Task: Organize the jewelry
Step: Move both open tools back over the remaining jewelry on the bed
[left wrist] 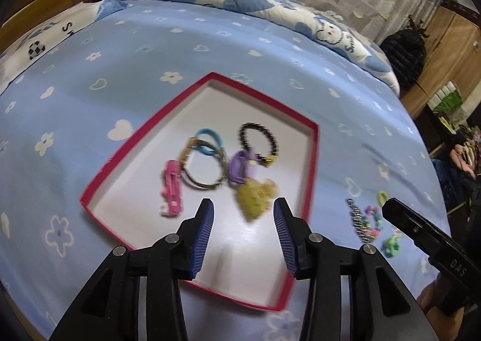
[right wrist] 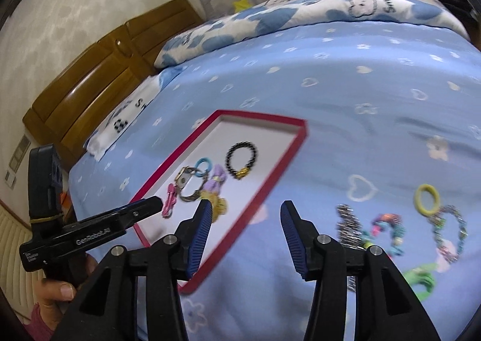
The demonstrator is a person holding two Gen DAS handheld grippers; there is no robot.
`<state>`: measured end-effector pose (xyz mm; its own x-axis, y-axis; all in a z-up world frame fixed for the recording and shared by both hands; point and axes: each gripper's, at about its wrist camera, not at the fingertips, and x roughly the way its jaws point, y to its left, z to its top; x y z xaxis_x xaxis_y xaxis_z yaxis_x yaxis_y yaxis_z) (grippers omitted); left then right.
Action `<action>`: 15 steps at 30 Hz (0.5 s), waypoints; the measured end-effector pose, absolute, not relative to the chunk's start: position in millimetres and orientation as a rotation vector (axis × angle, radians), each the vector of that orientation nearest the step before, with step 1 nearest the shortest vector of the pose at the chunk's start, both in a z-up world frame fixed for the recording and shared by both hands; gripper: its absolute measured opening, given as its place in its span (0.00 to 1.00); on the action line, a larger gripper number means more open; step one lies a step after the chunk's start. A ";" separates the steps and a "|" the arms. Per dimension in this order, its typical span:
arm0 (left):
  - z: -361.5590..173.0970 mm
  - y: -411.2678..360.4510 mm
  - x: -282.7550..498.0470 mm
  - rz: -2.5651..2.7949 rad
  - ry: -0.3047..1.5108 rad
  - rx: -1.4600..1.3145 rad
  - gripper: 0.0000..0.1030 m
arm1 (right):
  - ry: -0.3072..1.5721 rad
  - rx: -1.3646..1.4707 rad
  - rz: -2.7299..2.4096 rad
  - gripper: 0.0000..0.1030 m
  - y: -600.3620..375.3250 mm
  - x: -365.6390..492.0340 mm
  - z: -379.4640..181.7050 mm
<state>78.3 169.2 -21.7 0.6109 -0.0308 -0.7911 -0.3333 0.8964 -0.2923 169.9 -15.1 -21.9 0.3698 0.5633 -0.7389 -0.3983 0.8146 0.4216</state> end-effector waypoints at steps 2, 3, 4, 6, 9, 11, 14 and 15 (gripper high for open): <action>-16.5 160.8 77.3 0.161 0.900 -0.431 0.42 | 1.011 0.195 0.601 0.48 -26.8 169.1 -18.2; -14.4 157.3 77.5 0.152 0.900 -0.426 0.42 | 1.005 0.198 0.589 0.48 -33.1 168.4 -16.4; -11.9 152.4 77.6 0.142 0.899 -0.419 0.43 | 0.999 0.201 0.574 0.49 -40.5 167.7 -14.5; -8.7 145.2 79.7 0.127 0.901 -0.409 0.44 | 0.989 0.207 0.547 0.51 -54.4 166.1 -11.2; -6.1 134.6 82.1 0.108 0.905 -0.395 0.46 | 0.974 0.220 0.511 0.52 -73.4 163.6 -7.7; -5.2 128.4 84.3 0.096 0.909 -0.385 0.47 | 0.966 0.230 0.480 0.52 -87.7 162.6 -5.9; -4.6 118.3 89.0 0.078 0.917 -0.368 0.47 | 0.958 0.243 0.443 0.52 -107.3 160.4 -4.4; -4.4 115.9 90.7 0.076 0.920 -0.364 0.47 | 0.956 0.249 0.433 0.52 -113.9 160.0 -4.1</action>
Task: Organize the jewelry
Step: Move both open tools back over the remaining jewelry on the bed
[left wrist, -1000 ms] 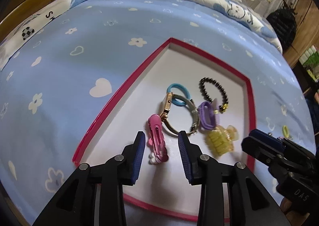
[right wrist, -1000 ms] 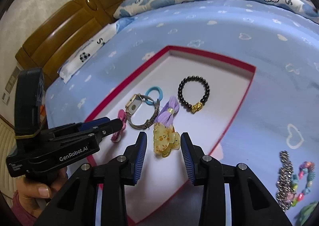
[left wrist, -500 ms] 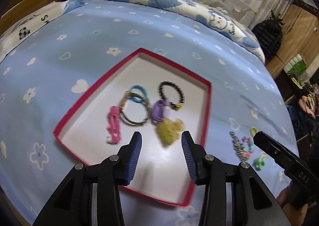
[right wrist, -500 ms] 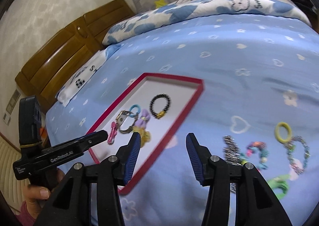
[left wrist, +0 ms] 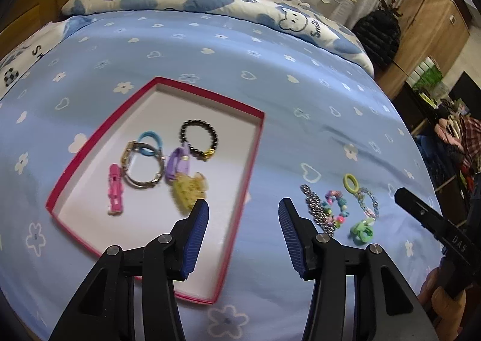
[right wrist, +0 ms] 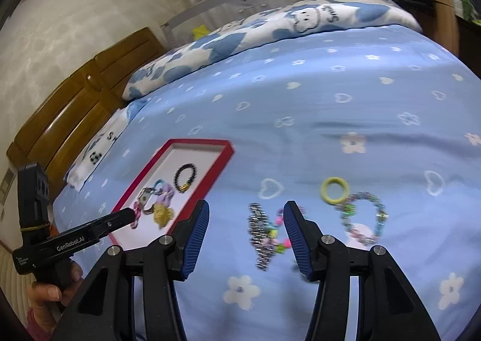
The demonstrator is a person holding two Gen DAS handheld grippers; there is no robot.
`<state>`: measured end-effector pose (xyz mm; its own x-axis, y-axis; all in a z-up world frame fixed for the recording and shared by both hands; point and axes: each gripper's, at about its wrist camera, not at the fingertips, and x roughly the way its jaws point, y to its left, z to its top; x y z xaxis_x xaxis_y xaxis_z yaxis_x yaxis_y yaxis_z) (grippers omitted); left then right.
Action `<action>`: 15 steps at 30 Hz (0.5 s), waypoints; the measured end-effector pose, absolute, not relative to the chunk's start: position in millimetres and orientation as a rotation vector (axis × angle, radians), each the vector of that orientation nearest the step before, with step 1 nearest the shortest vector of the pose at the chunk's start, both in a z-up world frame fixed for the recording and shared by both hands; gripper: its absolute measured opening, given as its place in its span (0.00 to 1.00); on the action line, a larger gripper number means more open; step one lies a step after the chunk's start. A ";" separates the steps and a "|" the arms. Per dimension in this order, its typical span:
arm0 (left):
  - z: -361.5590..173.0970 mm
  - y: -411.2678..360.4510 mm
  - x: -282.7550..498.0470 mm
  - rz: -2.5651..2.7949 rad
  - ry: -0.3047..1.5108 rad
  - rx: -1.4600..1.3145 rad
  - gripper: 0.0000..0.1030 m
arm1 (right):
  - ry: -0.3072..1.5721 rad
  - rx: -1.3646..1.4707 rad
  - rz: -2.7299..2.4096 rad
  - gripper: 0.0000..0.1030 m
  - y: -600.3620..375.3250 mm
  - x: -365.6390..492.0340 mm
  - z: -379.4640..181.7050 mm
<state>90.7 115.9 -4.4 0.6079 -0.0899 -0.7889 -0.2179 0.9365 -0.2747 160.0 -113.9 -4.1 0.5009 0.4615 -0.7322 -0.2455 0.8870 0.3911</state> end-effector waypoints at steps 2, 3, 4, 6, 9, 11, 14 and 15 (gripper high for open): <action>-3.8 109.9 94.2 0.066 0.926 -0.350 0.47 | 0.950 0.258 0.410 0.52 -125.5 159.2 -3.4; -3.2 107.1 95.9 0.063 0.928 -0.344 0.47 | 0.948 0.263 0.399 0.52 -131.4 158.4 -3.2; -2.4 104.1 97.6 0.057 0.929 -0.338 0.47 | 0.945 0.270 0.388 0.52 -137.4 157.6 -2.9; -1.9 98.9 100.2 0.048 0.931 -0.331 0.47 | 0.940 0.277 0.370 0.52 -145.9 156.0 -2.1; -0.4 90.6 104.8 0.034 0.933 -0.316 0.47 | 0.933 0.291 0.346 0.52 -158.8 153.9 -0.4; 0.7 85.4 107.4 0.025 0.934 -0.308 0.47 | 0.929 0.294 0.335 0.52 -164.9 152.9 0.3; 0.8 77.2 110.9 0.012 0.938 -0.293 0.48 | 0.923 0.305 0.317 0.52 -175.1 151.6 0.4; 0.5 75.3 112.3 0.009 0.940 -0.290 0.49 | 0.922 0.307 0.311 0.52 -178.4 151.1 0.3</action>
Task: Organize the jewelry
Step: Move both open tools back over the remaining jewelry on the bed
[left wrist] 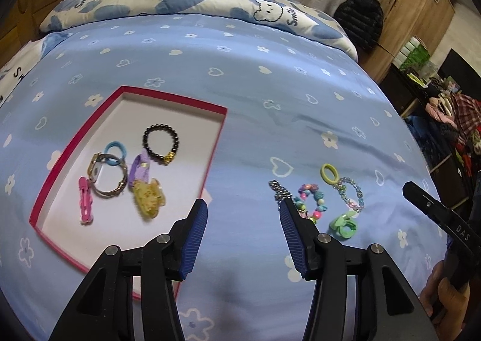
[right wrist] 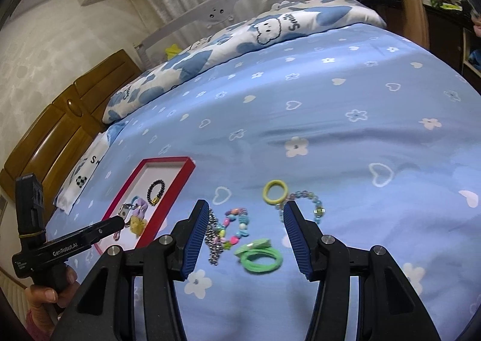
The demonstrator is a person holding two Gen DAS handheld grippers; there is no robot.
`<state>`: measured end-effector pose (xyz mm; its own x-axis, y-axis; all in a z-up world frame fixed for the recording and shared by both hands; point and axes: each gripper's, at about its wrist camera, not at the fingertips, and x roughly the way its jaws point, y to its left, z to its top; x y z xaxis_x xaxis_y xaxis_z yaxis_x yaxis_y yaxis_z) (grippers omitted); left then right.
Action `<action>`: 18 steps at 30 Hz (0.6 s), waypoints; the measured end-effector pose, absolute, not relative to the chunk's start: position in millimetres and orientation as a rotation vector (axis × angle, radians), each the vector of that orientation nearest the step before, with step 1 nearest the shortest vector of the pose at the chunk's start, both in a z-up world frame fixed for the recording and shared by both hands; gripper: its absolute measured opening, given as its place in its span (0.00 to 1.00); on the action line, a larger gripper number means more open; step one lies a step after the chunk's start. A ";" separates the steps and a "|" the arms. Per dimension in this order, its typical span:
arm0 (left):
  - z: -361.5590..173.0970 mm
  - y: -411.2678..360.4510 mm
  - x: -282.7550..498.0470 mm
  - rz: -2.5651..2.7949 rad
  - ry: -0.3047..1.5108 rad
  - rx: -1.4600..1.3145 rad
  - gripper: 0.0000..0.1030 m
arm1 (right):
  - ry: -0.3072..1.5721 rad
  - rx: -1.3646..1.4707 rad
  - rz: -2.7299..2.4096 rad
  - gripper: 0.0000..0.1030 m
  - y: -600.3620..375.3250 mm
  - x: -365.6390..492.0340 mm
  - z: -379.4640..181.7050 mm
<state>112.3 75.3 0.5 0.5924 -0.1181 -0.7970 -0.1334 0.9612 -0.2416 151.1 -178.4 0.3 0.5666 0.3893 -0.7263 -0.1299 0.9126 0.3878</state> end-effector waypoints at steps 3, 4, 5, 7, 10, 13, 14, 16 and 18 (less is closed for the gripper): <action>-2.1 69.3 116.8 -0.002 0.949 -0.279 0.49 | 0.922 0.316 0.294 0.52 -188.3 150.1 -1.3; -3.4 67.2 118.8 -0.007 0.955 -0.276 0.49 | 0.923 0.318 0.289 0.52 -190.3 150.0 -1.9; -4.4 65.6 119.8 -0.009 0.957 -0.274 0.49 | 0.925 0.321 0.284 0.52 -192.3 149.8 -2.7; -6.7 61.5 123.2 -0.014 0.965 -0.267 0.49 | 0.926 0.326 0.275 0.52 -197.3 148.5 -4.3; -10.1 56.6 126.9 -0.020 0.976 -0.260 0.49 | 0.930 0.335 0.264 0.52 -202.8 148.9 -7.1; -16.1 51.4 132.5 -0.027 0.993 -0.253 0.49 | 0.933 0.339 0.256 0.52 -207.5 148.5 -10.6; -17.4 49.9 133.9 -0.027 0.996 -0.251 0.49 | 0.936 0.342 0.254 0.52 -209.0 148.6 -12.4; -20.2 46.3 137.8 -0.029 1.002 -0.246 0.49 | 0.942 0.345 0.251 0.52 -210.7 148.7 -15.4; -23.2 42.8 142.8 -0.033 1.009 -0.241 0.49 | 0.948 0.347 0.248 0.52 -212.4 149.7 -18.6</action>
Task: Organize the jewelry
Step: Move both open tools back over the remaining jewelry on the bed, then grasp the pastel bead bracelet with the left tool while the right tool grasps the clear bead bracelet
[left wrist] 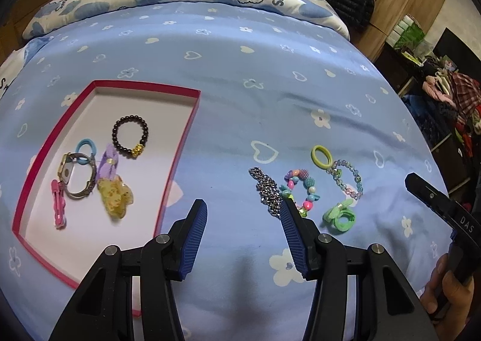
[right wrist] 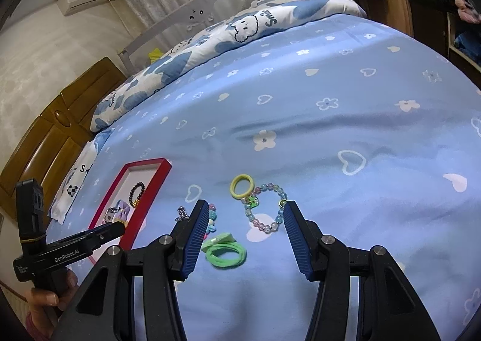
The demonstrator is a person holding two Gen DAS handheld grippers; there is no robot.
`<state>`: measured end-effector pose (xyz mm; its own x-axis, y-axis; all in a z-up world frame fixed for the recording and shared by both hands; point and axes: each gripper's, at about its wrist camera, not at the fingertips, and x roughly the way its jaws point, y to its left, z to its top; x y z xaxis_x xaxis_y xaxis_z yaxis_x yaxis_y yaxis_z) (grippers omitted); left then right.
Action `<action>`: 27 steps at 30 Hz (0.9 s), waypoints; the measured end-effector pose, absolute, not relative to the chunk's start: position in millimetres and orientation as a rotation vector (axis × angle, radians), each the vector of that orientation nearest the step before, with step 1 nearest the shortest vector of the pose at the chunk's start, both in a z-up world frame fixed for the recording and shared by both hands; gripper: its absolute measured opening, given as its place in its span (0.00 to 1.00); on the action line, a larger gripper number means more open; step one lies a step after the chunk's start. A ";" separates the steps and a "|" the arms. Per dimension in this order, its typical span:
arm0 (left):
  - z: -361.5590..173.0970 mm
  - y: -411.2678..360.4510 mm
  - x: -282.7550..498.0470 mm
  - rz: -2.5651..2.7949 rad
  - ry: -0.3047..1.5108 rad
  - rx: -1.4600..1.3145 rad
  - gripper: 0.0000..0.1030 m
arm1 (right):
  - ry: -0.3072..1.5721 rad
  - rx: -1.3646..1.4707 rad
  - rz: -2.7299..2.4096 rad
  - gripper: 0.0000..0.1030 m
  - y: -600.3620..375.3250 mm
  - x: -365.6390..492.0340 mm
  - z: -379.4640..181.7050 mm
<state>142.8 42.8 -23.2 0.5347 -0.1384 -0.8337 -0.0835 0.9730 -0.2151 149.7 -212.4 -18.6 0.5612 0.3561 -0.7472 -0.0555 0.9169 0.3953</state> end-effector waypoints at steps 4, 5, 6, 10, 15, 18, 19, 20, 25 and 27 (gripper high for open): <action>-28.8 34.6 151.9 -0.049 1.019 -0.226 0.49 | 0.962 0.350 0.241 0.52 -215.2 152.3 -24.9; -30.2 32.0 154.4 -0.053 1.021 -0.219 0.49 | 0.966 0.350 0.239 0.52 -216.0 153.4 -27.0; -31.7 29.3 157.3 -0.059 1.023 -0.213 0.49 | 0.969 0.348 0.238 0.52 -216.4 154.6 -28.0; -39.8 20.0 172.0 -0.084 1.040 -0.192 0.49 | 0.985 0.335 0.238 0.52 -215.5 160.1 -35.3; -55.9 9.1 195.6 -0.099 1.074 -0.156 0.49 | 1.022 0.300 0.235 0.52 -212.4 172.1 -50.0; -66.5 0.6 210.1 -0.112 1.093 -0.129 0.49 | 1.046 0.284 0.231 0.52 -211.0 178.4 -60.9; -70.0 -3.0 214.8 -0.116 1.101 -0.117 0.49 | 1.054 0.279 0.230 0.52 -210.6 180.7 -64.3; -73.0 -5.2 218.8 -0.120 1.107 -0.109 0.49 | 1.062 0.274 0.228 0.52 -210.2 182.9 -67.4; -85.6 -17.3 235.8 -0.130 1.138 -0.064 0.49 | 1.085 0.258 0.227 0.52 -207.4 190.6 -75.9; -88.7 -21.0 240.4 -0.134 1.140 -0.054 0.49 | 1.092 0.251 0.228 0.52 -206.3 192.8 -78.2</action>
<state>240.4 -21.0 -88.7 0.4106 -0.1334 -0.9020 0.0787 0.9907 -0.1107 192.8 -206.3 -78.2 0.4424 0.3045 -0.8436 -0.0586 0.9484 0.3116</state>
